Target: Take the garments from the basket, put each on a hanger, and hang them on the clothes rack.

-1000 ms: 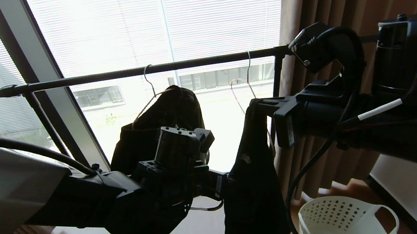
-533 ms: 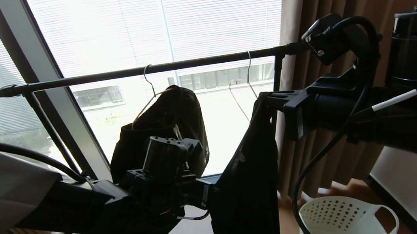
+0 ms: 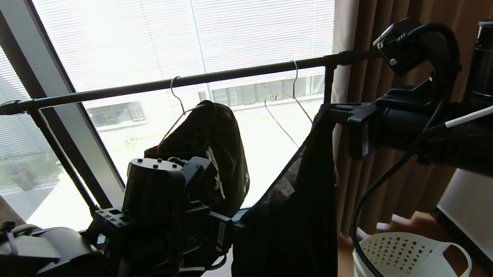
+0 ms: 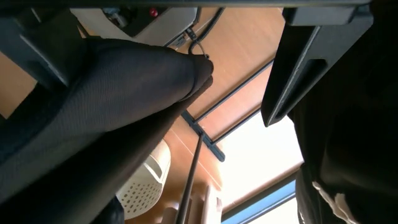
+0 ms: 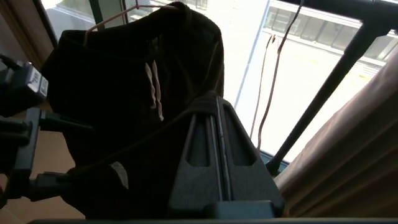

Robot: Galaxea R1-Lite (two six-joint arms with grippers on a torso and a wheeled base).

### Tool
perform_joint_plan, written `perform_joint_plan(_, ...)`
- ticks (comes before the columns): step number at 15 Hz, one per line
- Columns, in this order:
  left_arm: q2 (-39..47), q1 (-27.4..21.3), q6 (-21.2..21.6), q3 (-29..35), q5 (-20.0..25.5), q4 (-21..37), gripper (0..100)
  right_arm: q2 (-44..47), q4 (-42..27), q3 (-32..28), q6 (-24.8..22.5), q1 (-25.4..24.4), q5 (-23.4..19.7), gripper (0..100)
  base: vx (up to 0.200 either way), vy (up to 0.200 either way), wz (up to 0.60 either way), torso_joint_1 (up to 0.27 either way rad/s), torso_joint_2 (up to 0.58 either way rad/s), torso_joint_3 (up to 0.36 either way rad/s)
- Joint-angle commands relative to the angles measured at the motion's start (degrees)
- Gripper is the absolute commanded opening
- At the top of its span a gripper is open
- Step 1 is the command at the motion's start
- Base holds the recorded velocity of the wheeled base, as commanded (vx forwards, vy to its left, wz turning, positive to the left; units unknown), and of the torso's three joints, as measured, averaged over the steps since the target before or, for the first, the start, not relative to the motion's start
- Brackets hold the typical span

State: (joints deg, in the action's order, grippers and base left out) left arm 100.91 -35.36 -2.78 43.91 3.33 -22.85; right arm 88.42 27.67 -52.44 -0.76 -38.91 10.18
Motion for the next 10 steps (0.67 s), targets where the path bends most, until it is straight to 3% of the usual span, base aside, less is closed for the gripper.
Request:
perform_joint_plan(1,-3.9,-0.1,0.0,-2.3,-0.2,0.0,0,-0.4,0.2,1.2,0.0,0.7,0.0,0,0.000,0.000,0.00,0.000,0.00,0.000)
perform_joint_plan(7,-11.6,-0.1,0.8,-2.7,-1.1,1.4,0,0.1,-0.3,4.0,-0.6,2.4,1.2,0,0.000,0.000,0.00,0.000,0.00,0.000)
perform_joint_plan(10,-11.6,-0.1,1.2,0.7,-1.0,4.2,0,0.0,-0.6,6.6,-0.7,1.7,1.2,0,0.000,0.000,0.00,0.000,0.00,0.000)
